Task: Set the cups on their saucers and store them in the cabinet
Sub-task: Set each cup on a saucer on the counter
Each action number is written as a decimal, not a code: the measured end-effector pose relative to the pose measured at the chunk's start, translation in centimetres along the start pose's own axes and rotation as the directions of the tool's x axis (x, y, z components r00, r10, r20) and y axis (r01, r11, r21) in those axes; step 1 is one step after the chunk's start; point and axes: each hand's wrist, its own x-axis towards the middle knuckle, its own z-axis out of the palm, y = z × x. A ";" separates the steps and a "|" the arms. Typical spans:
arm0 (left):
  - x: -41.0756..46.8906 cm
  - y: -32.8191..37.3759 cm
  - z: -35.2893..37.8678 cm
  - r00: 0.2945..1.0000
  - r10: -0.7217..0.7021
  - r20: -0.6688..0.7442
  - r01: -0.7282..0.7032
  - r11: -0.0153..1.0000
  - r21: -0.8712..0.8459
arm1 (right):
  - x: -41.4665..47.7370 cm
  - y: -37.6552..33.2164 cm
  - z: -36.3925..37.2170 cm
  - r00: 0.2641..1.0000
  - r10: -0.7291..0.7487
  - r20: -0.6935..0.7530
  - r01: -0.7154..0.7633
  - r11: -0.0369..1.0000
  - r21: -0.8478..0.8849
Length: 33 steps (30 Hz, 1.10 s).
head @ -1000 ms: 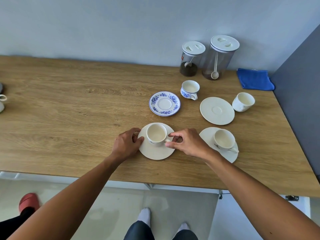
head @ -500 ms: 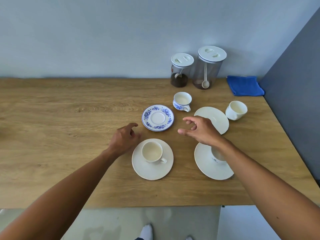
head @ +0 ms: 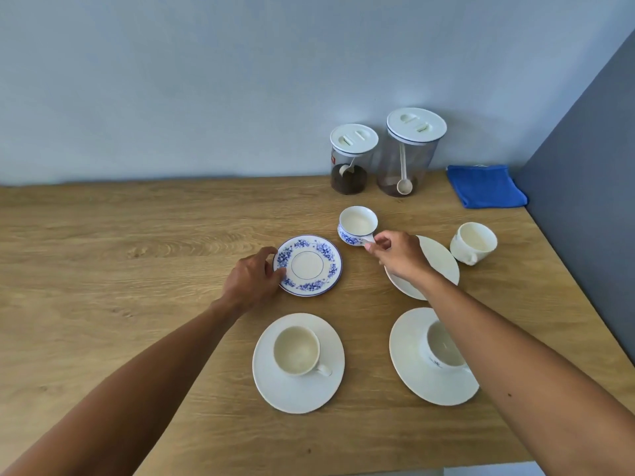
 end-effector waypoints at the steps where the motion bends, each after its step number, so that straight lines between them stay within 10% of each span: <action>1: 0.2 -0.1 0.1 1.000 0.005 0.001 -0.005 1.000 -0.010 | 0.3 -0.1 0.3 1.000 0.016 -0.014 -0.015 1.000 0.025; 14: 0.5 -0.8 0.6 0.999 0.006 -0.033 -0.011 0.986 -0.167 | 0.6 -1.0 1.0 0.965 0.218 0.148 -0.263 0.765 0.588; 33: 0.2 -0.9 0.4 1.000 0.017 -0.021 -0.021 0.984 -0.177 | -4.2 -4.1 5.3 0.935 -0.026 0.354 -0.159 0.861 0.483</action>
